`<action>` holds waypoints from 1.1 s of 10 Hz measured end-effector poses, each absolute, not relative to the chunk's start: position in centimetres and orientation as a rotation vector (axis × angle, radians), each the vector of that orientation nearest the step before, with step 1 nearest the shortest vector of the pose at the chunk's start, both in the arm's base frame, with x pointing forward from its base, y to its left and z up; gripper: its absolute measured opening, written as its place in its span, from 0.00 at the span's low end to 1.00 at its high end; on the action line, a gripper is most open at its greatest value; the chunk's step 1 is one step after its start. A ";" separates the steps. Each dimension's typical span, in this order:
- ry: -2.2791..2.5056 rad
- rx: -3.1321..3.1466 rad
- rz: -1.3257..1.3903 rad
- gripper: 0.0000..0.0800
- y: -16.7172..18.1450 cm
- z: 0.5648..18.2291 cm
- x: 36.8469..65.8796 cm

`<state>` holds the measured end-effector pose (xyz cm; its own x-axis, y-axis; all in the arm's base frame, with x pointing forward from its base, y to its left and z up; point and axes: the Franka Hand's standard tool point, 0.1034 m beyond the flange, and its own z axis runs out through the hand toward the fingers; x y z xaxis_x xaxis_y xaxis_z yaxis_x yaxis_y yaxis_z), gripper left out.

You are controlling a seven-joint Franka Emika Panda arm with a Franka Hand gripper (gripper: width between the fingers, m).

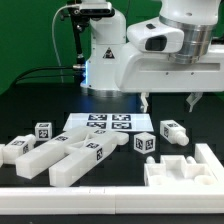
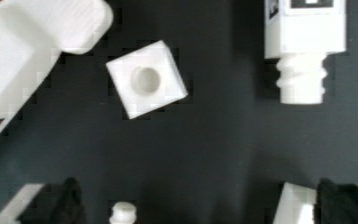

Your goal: Assemble chair

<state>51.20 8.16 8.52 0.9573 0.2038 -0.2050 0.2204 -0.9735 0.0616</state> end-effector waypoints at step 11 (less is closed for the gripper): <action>0.323 3.134 -0.074 0.81 12.9 2.2 43.5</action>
Offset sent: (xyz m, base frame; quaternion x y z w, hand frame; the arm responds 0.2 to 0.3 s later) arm -0.0611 0.0299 -0.0239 -0.0153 0.1253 0.0048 0.9920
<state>43.51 12.93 2.17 0.9779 0.2041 -0.0460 0.2037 -0.9789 -0.0147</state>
